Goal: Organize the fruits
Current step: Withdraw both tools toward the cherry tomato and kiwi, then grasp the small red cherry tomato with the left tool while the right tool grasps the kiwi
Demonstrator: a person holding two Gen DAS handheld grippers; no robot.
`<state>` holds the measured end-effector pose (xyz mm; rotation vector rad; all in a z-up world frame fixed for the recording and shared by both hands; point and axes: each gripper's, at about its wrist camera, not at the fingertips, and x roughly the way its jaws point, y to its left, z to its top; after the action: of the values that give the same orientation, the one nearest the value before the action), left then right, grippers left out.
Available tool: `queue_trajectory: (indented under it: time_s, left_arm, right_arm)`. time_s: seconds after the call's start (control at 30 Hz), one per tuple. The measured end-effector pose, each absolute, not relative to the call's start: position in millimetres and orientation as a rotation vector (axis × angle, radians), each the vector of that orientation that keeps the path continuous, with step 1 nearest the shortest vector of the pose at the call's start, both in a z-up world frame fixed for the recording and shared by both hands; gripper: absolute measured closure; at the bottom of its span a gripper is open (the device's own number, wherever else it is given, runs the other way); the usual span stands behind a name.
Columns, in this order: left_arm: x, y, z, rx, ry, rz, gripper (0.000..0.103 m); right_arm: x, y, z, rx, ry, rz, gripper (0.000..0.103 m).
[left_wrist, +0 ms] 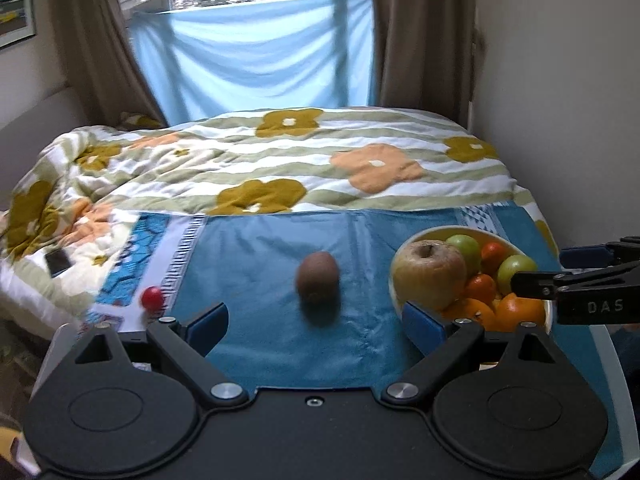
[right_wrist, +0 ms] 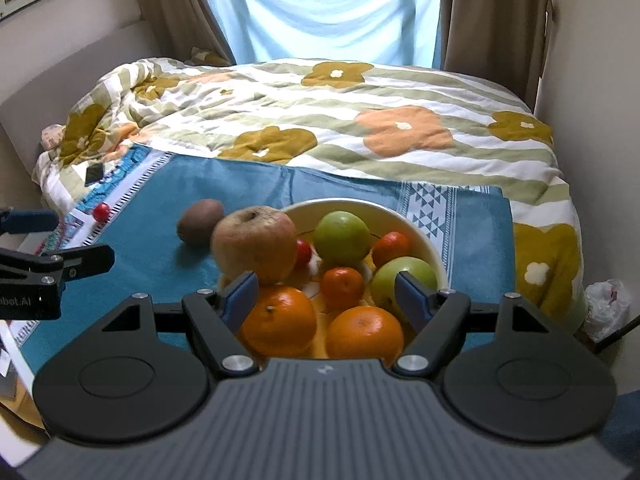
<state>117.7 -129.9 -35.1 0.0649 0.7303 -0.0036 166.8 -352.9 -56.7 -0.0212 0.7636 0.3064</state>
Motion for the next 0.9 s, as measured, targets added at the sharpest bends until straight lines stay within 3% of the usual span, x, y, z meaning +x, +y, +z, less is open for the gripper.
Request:
queue_trajectory:
  time_s: [0.07,0.2,0.5,0.9]
  left_arm:
    - [112.0,-120.7,-29.9,0.057,0.726,0.015,0.005]
    - [104.5,-97.1,-21.7,0.048,0.717,0.066,0.000]
    - [119.8,-26.4,-21.6,0.042,0.763,0.116,0.000]
    - [184.3,49.3,-62.6,0.035,0.894,0.100,0.001]
  right_arm:
    - [163.4,-347.1,-50.1,-0.017,0.761,0.323,0.013]
    - [155.6,-327.3,-38.9,-0.011,0.742,0.347,0.000]
    - [158.4,-266.8,-33.4,0.024,0.765,0.345,0.000]
    - [186.8,-190.5,-71.9,0.108,0.869,0.208,0.000]
